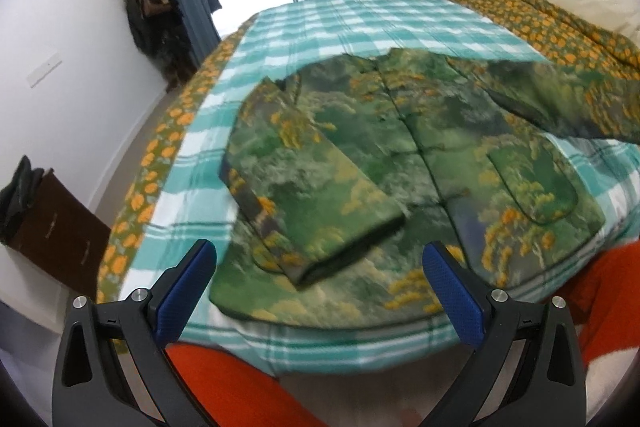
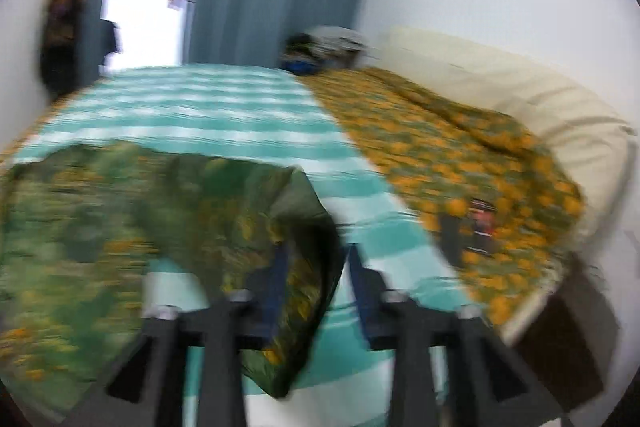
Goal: Fold large clothes
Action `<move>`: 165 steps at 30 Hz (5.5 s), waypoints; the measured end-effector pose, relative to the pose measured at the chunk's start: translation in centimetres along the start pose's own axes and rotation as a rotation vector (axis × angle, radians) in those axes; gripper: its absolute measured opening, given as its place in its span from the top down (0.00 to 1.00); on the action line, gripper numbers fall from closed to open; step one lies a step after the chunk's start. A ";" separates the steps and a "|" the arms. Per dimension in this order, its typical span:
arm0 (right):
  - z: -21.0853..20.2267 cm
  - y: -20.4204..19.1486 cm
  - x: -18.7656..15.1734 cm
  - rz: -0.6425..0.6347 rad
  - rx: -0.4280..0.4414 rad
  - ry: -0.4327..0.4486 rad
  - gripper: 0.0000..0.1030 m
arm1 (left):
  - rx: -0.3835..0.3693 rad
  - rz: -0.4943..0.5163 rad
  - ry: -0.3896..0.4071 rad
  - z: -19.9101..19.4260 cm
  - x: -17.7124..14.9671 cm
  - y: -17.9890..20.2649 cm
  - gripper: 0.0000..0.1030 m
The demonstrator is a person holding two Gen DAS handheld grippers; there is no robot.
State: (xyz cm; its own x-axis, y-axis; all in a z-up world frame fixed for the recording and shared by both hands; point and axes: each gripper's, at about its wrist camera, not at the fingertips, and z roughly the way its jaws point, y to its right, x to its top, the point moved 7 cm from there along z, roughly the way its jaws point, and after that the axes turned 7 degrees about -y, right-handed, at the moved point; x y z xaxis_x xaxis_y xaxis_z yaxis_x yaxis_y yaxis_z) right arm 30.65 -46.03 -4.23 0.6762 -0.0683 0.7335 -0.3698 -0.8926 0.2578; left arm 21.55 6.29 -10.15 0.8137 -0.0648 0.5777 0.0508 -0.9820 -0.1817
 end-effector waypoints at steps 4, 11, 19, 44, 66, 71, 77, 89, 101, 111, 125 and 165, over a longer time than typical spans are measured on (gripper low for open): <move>0.2 3.2 -0.9 0.094 -0.076 -0.005 0.53 | 0.016 0.009 0.008 1.2 1.2 -1.1 0.00; -4.0 -3.9 -6.3 0.050 0.173 -0.025 0.48 | -0.041 0.207 -0.034 6.2 1.9 0.6 0.00; -9.5 -16.8 -13.5 -0.061 0.431 -0.085 0.48 | -0.143 0.306 -0.158 12.8 1.1 4.4 0.01; -15.2 -25.3 -17.9 -0.282 0.566 -0.050 0.48 | -0.144 -0.173 -0.069 10.9 6.5 -11.7 0.90; -11.4 -21.3 -16.7 -0.082 0.520 -0.140 0.45 | 0.132 -0.520 -0.085 12.1 -0.1 -27.7 0.23; -6.6 -18.2 -15.8 0.036 0.490 -0.246 0.34 | -0.168 -0.361 -0.233 15.7 -1.8 -17.6 0.19; -1.2 -16.4 -16.0 0.139 0.540 -0.423 0.34 | -0.293 -0.275 -0.348 19.4 -3.3 -10.8 0.19; 1.0 -15.5 -16.9 0.169 0.652 -0.518 0.34 | -0.328 -0.231 -0.384 20.8 -3.9 -7.0 0.12; 2.2 -20.5 -17.4 0.063 0.740 -0.567 0.50 | -0.337 -0.215 -0.396 20.1 -4.0 -6.6 0.77; -1.9 -19.5 -16.1 -0.069 0.695 -0.474 0.87 | -0.329 -0.136 -0.380 16.6 -6.3 -6.4 0.81; -1.8 -17.3 -14.8 -0.014 0.530 -0.336 0.43 | -0.183 -0.138 -0.098 9.7 -2.0 -8.2 0.09; -6.5 -18.8 -14.9 0.023 0.572 -0.213 0.34 | -0.107 -0.013 -0.219 18.2 -2.3 4.1 0.00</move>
State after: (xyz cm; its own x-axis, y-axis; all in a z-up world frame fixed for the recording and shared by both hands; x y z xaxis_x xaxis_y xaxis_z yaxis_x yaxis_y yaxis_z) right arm 23.40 -25.36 -15.92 0.8065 -0.1255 0.5778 -0.0248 -0.9835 -0.1790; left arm 30.39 5.66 -26.74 0.9201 -0.0235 0.3911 0.0100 -0.9965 -0.0833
